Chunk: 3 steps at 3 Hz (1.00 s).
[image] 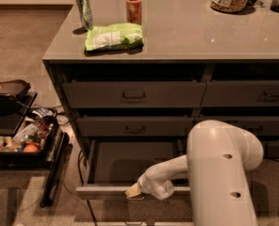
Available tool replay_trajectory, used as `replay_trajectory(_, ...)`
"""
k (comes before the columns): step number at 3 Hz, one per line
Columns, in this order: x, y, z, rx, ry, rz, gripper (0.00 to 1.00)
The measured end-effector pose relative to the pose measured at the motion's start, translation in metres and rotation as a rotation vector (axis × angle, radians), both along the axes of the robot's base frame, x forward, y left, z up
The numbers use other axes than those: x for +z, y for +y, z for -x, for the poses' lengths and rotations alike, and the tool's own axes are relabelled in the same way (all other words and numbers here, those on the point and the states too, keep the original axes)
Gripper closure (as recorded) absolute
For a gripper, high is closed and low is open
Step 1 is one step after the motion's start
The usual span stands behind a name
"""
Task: Close bottom drawer
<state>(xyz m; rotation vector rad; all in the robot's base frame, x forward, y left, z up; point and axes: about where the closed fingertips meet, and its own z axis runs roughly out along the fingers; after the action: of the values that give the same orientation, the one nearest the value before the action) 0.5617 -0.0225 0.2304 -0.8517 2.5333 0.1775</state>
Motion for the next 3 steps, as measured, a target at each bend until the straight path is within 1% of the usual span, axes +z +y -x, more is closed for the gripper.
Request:
replay_trajectory(1,-0.002,0.002,-0.004,0.044,-0.003,-0.052,0.0)
replay_trajectory(2,0.001,0.018,0.002,0.08,0.021,-0.107,0.0)
replay_trajectory(3,0.001,0.018,0.002,0.08,0.021,-0.107,0.0)
